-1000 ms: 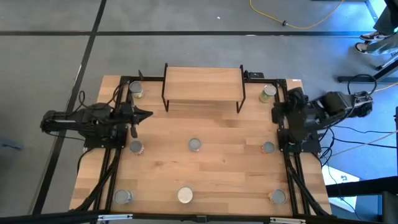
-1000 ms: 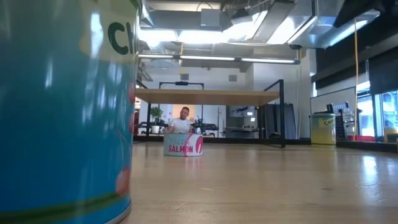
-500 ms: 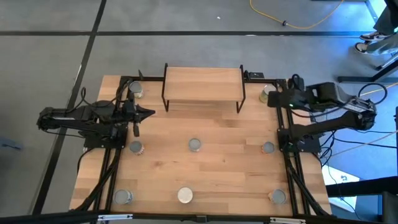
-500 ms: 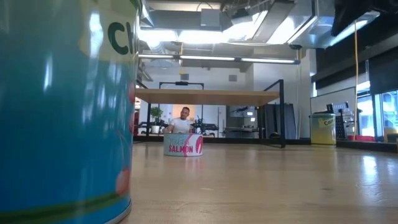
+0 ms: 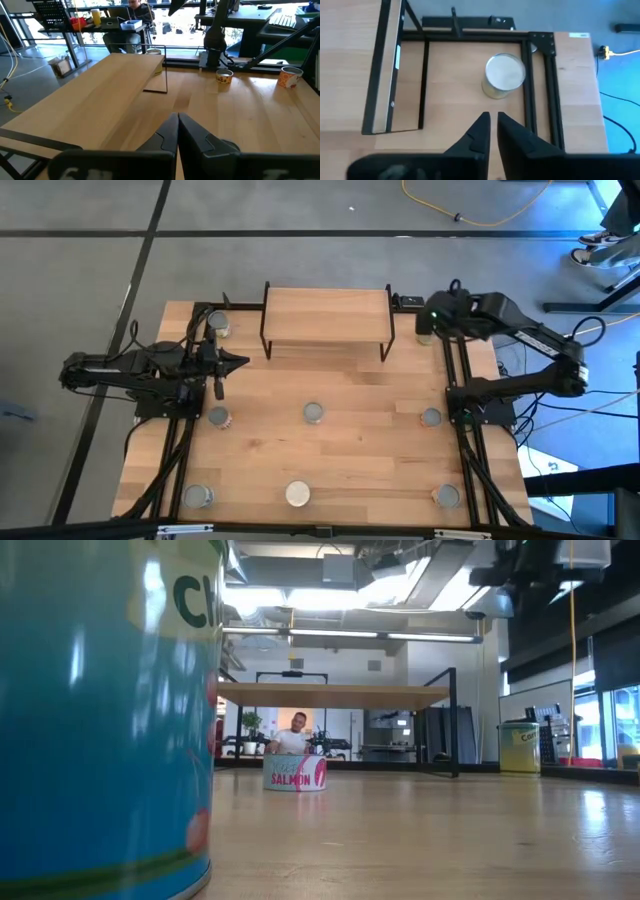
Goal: Pick and place cans onto a shelf
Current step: Put the canned carrots on the shelf
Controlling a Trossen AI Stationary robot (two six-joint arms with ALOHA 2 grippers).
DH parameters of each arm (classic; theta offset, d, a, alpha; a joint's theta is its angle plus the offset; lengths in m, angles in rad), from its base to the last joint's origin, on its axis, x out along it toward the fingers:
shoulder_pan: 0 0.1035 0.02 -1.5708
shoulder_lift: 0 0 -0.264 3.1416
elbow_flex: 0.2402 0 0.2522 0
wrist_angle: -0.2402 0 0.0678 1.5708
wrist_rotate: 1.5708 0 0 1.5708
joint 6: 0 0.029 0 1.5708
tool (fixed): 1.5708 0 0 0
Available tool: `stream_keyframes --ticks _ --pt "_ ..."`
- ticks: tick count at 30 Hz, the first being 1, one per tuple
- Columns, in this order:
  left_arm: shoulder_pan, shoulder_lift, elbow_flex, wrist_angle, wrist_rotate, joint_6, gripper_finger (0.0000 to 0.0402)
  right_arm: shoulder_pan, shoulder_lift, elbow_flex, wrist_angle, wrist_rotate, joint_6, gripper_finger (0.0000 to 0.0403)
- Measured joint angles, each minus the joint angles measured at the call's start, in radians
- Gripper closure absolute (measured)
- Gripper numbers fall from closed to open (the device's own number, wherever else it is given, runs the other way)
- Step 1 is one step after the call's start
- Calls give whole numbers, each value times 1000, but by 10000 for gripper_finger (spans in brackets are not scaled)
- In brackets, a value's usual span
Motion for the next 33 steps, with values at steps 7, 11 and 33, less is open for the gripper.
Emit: stream_keyframes --ticks 7,11,33 --pt "0 0 0 0 0 0 401 -115 99 0 34 -67 -91 321" --pt "0 0 0 -1 0 0 401 -171 162 0 37 -116 -91 300" --pt "0 0 0 -11 0 0 401 -339 478 2 130 -187 -467 293"
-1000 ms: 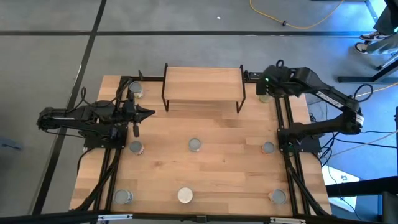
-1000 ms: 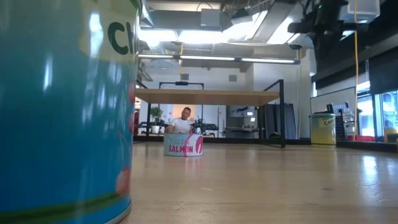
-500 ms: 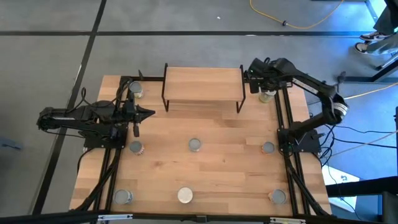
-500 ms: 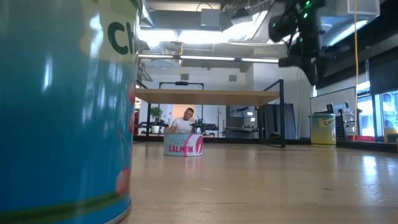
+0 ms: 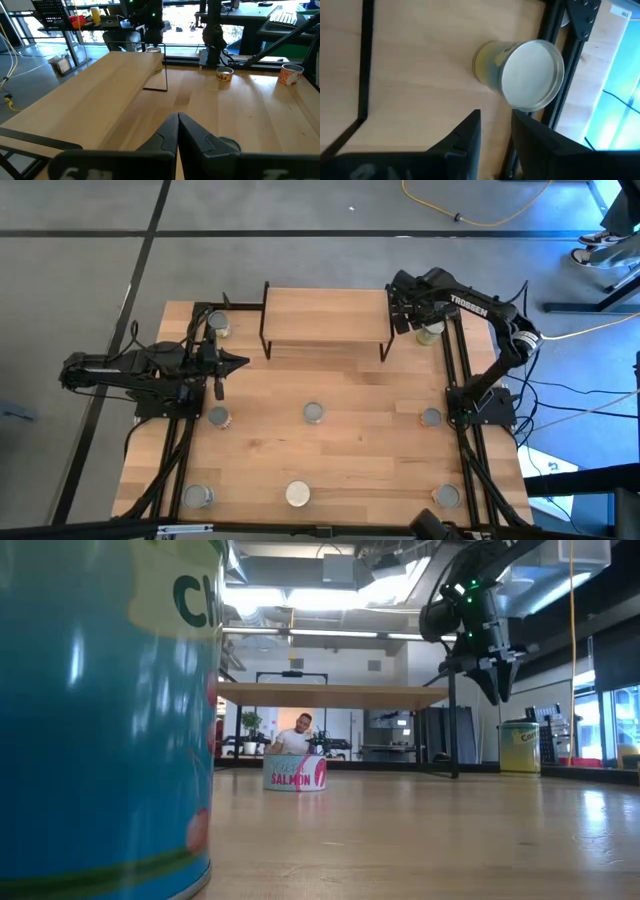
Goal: Pick and place cans onto a shelf
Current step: Put the canned carrots on the shelf
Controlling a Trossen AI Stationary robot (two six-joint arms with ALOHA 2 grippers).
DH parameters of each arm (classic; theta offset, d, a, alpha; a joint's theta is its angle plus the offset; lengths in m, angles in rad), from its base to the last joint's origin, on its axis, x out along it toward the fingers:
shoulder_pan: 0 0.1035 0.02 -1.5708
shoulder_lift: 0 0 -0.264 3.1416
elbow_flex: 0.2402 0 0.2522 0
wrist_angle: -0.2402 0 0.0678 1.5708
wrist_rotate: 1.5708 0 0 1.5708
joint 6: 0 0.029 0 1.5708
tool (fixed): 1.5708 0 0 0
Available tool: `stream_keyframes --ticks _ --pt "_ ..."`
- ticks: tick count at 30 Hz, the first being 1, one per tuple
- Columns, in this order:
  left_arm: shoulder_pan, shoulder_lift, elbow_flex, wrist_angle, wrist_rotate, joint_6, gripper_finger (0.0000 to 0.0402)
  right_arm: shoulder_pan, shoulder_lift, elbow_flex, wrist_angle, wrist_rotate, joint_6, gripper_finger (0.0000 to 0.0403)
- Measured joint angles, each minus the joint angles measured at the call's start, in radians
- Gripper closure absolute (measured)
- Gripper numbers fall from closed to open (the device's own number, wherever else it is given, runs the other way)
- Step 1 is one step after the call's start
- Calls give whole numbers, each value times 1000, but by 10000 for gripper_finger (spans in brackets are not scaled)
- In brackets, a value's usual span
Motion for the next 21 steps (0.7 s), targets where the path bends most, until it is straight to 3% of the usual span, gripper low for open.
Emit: stream_keyframes --ticks 11,21 --pt "0 0 0 0 -18 0 401 -86 -51 -4 18 -37 52 292" --pt "0 0 0 1 -19 0 401 -113 39 -3 34 -37 40 292"
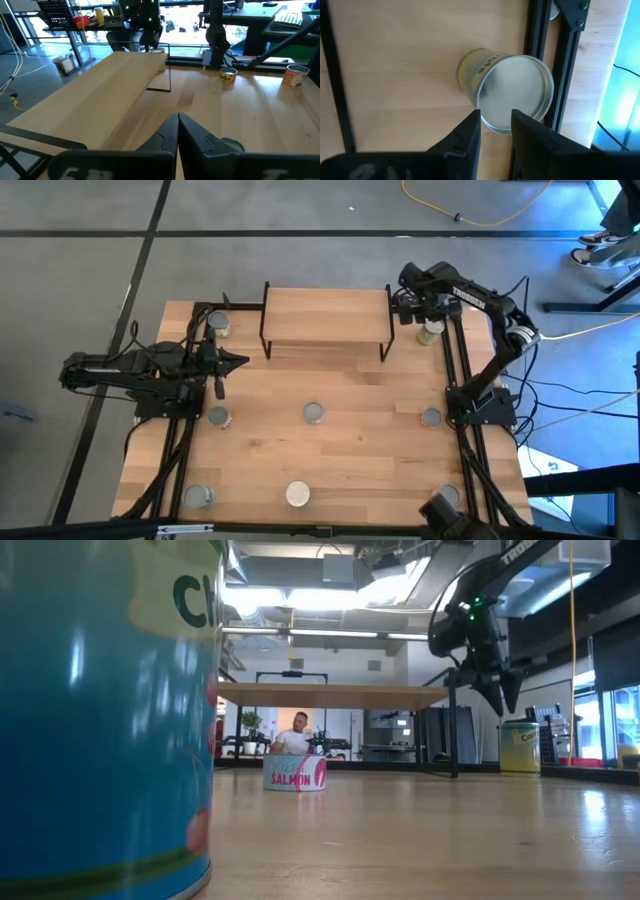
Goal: Pick and place cans onto a shelf
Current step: Put the canned carrots on the shelf
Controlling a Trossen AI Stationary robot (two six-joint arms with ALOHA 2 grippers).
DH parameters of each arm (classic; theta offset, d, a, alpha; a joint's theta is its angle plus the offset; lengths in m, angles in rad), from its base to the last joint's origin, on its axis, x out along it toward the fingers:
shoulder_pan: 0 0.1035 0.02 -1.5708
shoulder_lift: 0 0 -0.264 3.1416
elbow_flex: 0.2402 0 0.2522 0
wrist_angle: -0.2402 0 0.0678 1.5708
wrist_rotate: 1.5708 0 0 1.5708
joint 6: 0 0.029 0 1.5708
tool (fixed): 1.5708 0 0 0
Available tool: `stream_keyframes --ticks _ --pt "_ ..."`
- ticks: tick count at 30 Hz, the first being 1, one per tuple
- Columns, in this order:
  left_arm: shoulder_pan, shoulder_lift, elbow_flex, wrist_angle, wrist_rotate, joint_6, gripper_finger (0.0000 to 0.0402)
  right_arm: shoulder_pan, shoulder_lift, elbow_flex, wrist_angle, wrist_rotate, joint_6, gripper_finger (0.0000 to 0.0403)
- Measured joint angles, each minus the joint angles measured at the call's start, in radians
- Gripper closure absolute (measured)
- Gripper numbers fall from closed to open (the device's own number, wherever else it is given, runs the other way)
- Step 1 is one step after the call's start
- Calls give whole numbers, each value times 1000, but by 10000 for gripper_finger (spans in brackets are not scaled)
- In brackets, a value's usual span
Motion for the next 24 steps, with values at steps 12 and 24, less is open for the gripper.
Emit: stream_keyframes --ticks 12,24 --pt "0 0 0 1 -1 0 401 -8 103 0 14 -4 -30 292" --pt "0 0 0 1 -2 0 401 -7 141 5 4 12 -76 367"
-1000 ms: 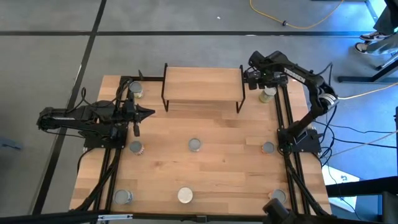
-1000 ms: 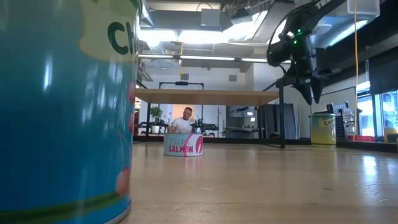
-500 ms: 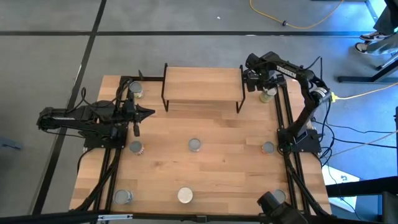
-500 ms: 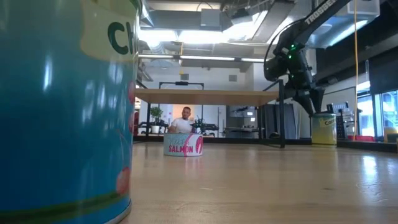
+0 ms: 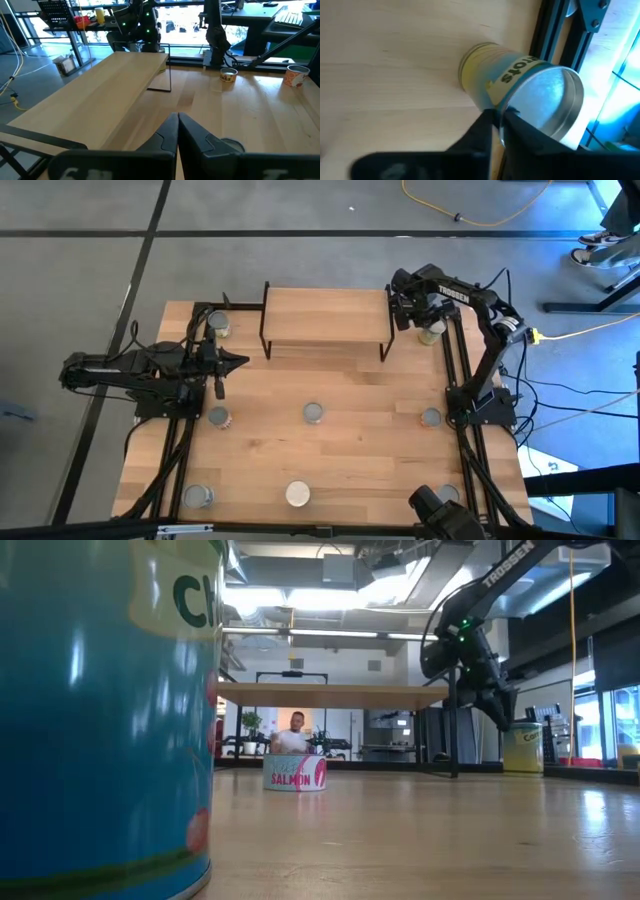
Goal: Pick and place cans onto a shelf
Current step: Put the canned carrots on the shelf
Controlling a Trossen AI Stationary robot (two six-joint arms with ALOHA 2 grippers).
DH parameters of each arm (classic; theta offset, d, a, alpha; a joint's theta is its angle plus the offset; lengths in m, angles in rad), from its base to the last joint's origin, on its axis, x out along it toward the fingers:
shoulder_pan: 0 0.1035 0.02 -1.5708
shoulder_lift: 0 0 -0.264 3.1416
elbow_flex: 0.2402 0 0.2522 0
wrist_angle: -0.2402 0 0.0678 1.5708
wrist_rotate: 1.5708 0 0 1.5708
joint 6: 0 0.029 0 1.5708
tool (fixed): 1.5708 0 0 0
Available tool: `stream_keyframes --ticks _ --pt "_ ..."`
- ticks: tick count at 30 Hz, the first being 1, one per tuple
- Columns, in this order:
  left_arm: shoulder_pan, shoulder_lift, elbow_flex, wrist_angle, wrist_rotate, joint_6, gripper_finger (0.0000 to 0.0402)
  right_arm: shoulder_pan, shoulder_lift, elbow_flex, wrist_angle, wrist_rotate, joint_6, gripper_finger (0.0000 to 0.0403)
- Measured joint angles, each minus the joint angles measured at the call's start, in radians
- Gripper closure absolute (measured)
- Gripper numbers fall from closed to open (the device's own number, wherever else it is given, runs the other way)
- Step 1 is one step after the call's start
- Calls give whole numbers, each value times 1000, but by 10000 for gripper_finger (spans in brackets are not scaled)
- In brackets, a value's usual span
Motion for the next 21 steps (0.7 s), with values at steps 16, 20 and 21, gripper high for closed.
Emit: stream_keyframes --ticks 16,20,21 --pt "0 0 0 0 1 0 401 -1 -33 121 -76 5 -56 401" --pt "0 0 0 0 1 0 401 -1 -68 177 -146 46 -56 401" --pt "0 0 0 0 1 0 401 -1 -74 191 -168 56 -57 401"
